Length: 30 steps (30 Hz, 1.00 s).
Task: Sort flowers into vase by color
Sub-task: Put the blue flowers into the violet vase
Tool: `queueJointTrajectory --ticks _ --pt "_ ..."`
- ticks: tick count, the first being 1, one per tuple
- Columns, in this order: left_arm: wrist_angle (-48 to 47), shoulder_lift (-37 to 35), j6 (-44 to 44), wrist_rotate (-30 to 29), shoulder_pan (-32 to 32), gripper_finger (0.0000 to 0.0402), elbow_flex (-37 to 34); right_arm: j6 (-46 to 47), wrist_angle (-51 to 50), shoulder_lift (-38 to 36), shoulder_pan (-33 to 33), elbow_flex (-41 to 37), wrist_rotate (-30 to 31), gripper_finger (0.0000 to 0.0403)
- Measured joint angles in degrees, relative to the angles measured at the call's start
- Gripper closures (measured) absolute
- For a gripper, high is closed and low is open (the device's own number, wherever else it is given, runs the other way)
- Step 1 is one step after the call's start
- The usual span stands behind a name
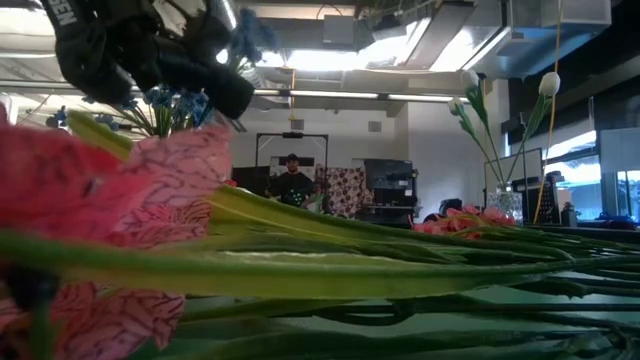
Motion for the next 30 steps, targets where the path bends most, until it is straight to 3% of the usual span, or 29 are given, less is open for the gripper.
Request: queueJointTrajectory --ticks 5,12,16,19,24,30 --pt "0.0 -3.1 -2.6 -0.9 -1.1 0.0395 -1.6 0.3 3.6 -0.2 0.0 -2.8 -6.4 0.0221" --pt "0.0 -4.7 -6.5 -2.4 0.4 0.0395 -2.0 1.4 34.1 -2.5 0.1 -27.9 -17.1 0.0221" --pt "0.0 -4.7 -6.4 -1.1 2.5 0.0395 -2.0 3.0 51.6 -2.6 0.1 -40.0 -16.4 0.0221" --pt "0.0 -4.7 -6.6 1.3 5.4 0.0395 -1.9 4.3 59.4 -2.2 0.1 -46.1 -14.2 0.0221" --pt "-0.1 -4.7 -6.4 1.5 8.3 0.0395 -1.9 4.9 67.5 -2.2 0.1 -52.7 -11.1 0.0221" --pt "-0.1 -4.7 -6.6 1.5 9.1 0.0394 -1.9 5.3 68.7 -2.2 0.1 -54.1 -10.3 0.0221"
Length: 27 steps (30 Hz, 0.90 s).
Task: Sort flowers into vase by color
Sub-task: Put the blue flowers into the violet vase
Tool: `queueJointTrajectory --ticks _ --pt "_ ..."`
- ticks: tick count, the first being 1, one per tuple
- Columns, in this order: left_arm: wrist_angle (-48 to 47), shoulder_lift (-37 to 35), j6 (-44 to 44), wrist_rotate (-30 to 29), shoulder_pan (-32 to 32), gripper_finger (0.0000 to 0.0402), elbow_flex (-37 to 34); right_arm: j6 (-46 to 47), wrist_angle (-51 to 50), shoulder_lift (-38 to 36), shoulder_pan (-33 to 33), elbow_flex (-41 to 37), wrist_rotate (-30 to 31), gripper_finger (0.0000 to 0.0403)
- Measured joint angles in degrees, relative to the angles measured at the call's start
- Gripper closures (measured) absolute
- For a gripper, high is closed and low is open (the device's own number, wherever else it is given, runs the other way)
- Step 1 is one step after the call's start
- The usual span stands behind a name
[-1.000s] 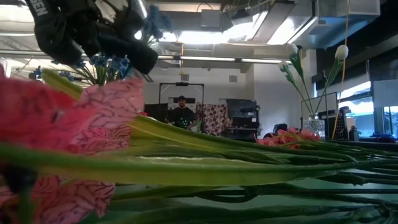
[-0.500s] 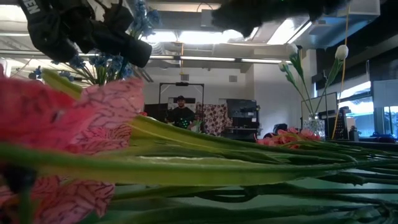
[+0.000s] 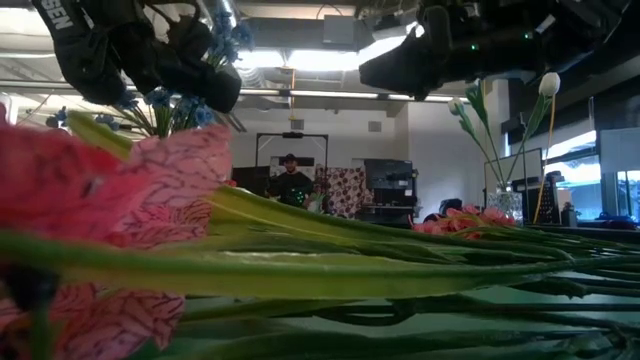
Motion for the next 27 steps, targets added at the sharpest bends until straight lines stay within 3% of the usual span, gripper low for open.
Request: queueJointTrajectory --ticks 27 --pt "-2.4 0.0 -11.5 -13.2 -1.0 0.0392 0.0 0.9 -0.4 -0.1 0.0 0.0 -1.3 0.0221"
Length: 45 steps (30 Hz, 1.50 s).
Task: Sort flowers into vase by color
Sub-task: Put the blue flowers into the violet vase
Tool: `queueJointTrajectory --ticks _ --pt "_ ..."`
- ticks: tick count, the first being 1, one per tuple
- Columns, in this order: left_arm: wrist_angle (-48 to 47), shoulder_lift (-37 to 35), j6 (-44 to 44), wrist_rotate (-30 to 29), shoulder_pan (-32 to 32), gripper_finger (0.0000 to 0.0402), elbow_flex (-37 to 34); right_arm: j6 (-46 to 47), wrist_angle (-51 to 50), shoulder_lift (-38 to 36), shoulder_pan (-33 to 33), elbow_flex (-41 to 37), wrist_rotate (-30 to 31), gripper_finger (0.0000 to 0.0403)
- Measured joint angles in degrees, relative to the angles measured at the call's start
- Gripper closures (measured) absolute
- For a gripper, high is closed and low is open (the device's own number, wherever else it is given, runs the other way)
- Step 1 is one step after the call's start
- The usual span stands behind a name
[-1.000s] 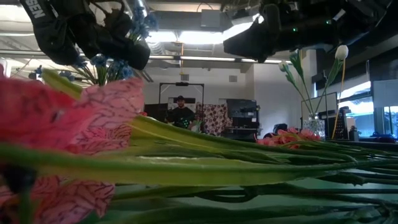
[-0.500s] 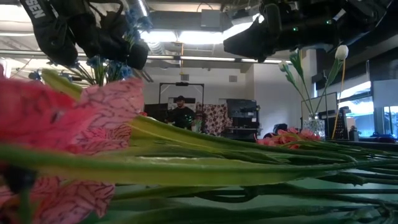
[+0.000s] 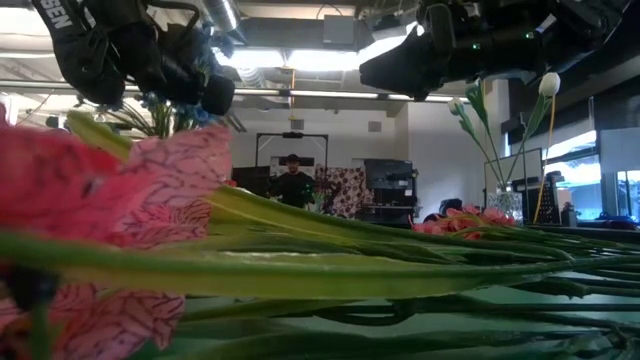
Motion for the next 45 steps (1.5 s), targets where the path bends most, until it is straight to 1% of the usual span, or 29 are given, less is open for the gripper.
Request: queueJointTrajectory --ticks 6,10,14,16,20,27,34,45 --pt "-4.4 0.0 -3.8 -0.4 0.0 0.0392 0.0 0.0 -0.6 0.0 0.0 0.0 -0.4 0.0221" --pt "-4.4 0.0 -3.8 -1.5 -0.3 0.0392 0.0 0.0 -1.2 0.0 0.0 0.0 -0.4 0.0221" --pt "-4.4 0.0 -3.6 -2.9 -1.8 0.0390 0.0 0.0 -1.3 0.0 0.0 0.0 -0.4 0.0221" --pt "-4.4 0.0 -3.6 -3.7 -2.8 0.0383 0.0 0.0 -1.3 0.0 0.0 0.0 -0.4 0.0221" --pt "-4.4 0.0 -3.4 -6.0 -4.0 0.0356 0.0 0.0 -1.3 0.0 0.0 0.0 -0.4 0.0221" --pt "-4.4 0.0 -3.5 -9.9 -4.4 0.0324 0.0 0.0 -1.5 0.0 0.0 0.0 -0.4 0.0221" --pt "-4.4 0.0 -3.4 -15.1 -5.0 0.0314 0.0 0.0 -2.0 0.0 0.0 0.0 -0.9 0.0221" --pt "-5.7 0.0 -5.0 -17.8 -7.0 0.0313 0.0 -0.2 -3.1 0.0 0.0 0.0 -0.9 0.0221"
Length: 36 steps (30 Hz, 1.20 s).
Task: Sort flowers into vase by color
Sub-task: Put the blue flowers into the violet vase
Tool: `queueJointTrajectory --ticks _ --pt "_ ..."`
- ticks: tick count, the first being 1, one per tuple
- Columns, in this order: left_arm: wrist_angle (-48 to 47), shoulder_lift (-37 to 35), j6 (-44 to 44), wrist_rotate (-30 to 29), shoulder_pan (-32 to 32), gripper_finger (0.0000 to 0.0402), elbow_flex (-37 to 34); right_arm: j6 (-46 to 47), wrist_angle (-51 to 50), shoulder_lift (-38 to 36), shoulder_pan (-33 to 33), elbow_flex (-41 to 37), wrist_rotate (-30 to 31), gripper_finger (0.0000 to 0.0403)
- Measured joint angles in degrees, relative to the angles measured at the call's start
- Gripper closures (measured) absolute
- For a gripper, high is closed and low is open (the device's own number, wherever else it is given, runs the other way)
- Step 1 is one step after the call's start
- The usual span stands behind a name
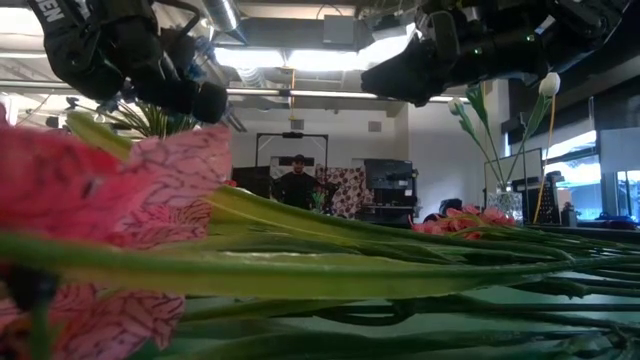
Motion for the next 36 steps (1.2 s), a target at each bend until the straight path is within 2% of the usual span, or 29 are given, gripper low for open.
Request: queueJointTrajectory --ticks 9,25,36 --pt "-0.2 0.0 0.0 -0.1 0.3 0.0308 0.0 0.0 -0.1 0.0 0.0 0.0 -1.1 0.0221" --pt "-0.1 0.0 -1.4 0.0 0.3 0.0246 0.0 0.0 -1.4 0.0 -0.1 0.0 -1.5 0.0221" --pt "-3.6 0.0 -1.5 0.0 0.3 0.0246 0.0 0.1 -1.6 0.0 -0.1 0.0 -1.5 0.0221"
